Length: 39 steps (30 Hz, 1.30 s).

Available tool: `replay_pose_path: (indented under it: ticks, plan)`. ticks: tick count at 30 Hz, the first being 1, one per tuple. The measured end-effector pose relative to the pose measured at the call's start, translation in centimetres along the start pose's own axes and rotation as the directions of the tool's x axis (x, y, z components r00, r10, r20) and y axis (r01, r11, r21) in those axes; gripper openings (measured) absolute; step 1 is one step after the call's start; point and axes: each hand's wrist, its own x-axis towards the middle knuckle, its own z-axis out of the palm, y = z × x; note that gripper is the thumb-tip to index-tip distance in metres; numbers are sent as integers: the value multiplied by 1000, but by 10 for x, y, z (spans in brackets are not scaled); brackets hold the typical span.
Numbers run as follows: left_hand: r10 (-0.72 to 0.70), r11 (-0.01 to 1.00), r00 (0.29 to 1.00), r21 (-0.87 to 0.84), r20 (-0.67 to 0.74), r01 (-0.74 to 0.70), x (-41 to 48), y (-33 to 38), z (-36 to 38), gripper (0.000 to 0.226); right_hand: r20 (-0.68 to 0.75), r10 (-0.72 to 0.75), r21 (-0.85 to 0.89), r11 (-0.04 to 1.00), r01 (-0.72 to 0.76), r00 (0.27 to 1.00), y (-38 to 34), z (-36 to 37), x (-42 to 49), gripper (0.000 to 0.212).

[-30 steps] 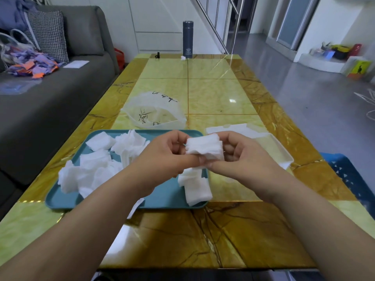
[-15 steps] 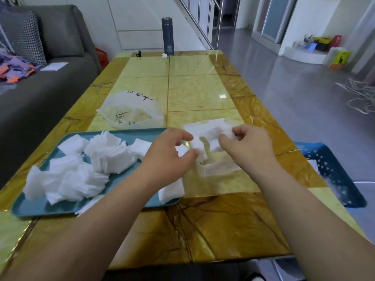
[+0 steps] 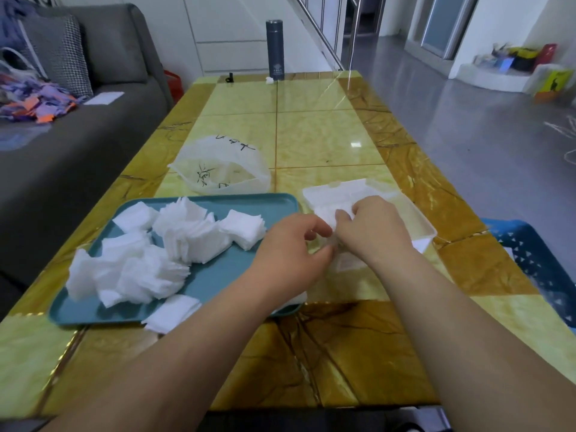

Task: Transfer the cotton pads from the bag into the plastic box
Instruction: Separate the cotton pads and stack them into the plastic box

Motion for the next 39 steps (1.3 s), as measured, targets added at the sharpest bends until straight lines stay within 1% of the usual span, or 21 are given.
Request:
replay_pose_path:
  ticks: [2, 5, 9, 11, 13, 14, 15, 16, 17, 18, 20, 21, 22, 24, 25, 28, 30, 32, 35, 37, 39]
  plan:
    - [-6, 1000, 1000, -12, 6, 6, 1, 0, -1, 21, 82, -31, 23, 999, 29, 996, -6, -4, -5, 36]
    - [7, 1000, 1000, 12, -14, -7, -1, -4, -13, 20, 164, -40, -1, 999, 41, 986, -6, -8, -10, 38]
    - [-6, 997, 997, 78, -80, 12, -5, -12, -47, 15, 124, -40, 32, 999, 36, 991, -3, -13, -13, 28]
    - [-12, 991, 999, 130, -41, 17, -12, -18, -63, 14, 109, -54, 41, 998, 49, 993, -5, -17, -18, 25]
    - [-30, 980, 998, 196, 58, 18, -22, -22, -70, 9, 83, -83, 14, 996, 83, 993, -10, -20, -23, 20]
    - [-44, 975, 993, 219, 106, 20, -27, -25, -72, 7, 70, -103, 4, 995, 103, 992, -12, -21, -27, 13]
    - [-52, 972, 988, 234, 142, 17, -30, -28, -71, 8, 67, -136, 14, 991, 136, 988, -14, -22, -30, 19]
    - [-53, 971, 985, 241, 165, 12, -33, -31, -71, 12, 64, -177, 31, 984, 176, 982, -19, -22, -35, 38]
    - [-44, 971, 983, 238, 177, 1, -33, -32, -70, 16, 48, -216, 57, 975, 213, 975, -24, -23, -41, 49]
    - [-35, 972, 983, 235, 180, -8, -33, -33, -69, 20, 19, -265, 88, 961, 263, 964, -30, -24, -49, 51]
    - [-30, 971, 980, 238, 199, -19, -32, -33, -71, 24, -6, -340, 176, 925, 336, 940, -44, -24, -64, 46]
    - [-30, 970, 974, 243, 225, -26, -31, -33, -71, 24, 36, -343, 218, 919, 328, 939, -47, -23, -69, 44]
    - [-25, 966, 966, 256, 259, -43, -31, -34, -70, 25, 119, -328, 233, 927, 295, 937, -50, -22, -73, 43]
    - [-10, 951, 946, 296, 325, -92, -33, -36, -66, 31, 296, -278, 170, 957, 236, 914, -52, -15, -78, 41]
    - [-3, 942, 935, 315, 353, -116, -34, -37, -64, 34, 341, -258, 126, 965, 228, 904, -50, -10, -79, 39]
    - [-13, 924, 921, 356, 388, -137, -35, -35, -63, 40, 365, -250, 14, 965, 263, 897, -43, 1, -75, 32]
    - [-15, 912, 919, 381, 394, -148, -37, -33, -66, 41, 416, -217, -16, 969, 246, 883, -37, 4, -71, 35]
    - [-18, 902, 911, 399, 412, -163, -41, -31, -66, 47, 452, -194, 26, 979, 204, 871, -31, 6, -67, 37]
    - [-22, 880, 906, 439, 423, -184, -47, -29, -58, 65, 456, -175, 99, 984, 145, 873, -30, 5, -64, 40]
    - [-50, 872, 912, 463, 408, -159, -48, -32, -50, 71, 467, -166, 101, 986, 134, 869, -32, 5, -64, 43]
    - [-69, 868, 910, 474, 409, -146, -47, -33, -48, 69, 489, -167, 55, 985, 161, 856, -33, 7, -67, 42]
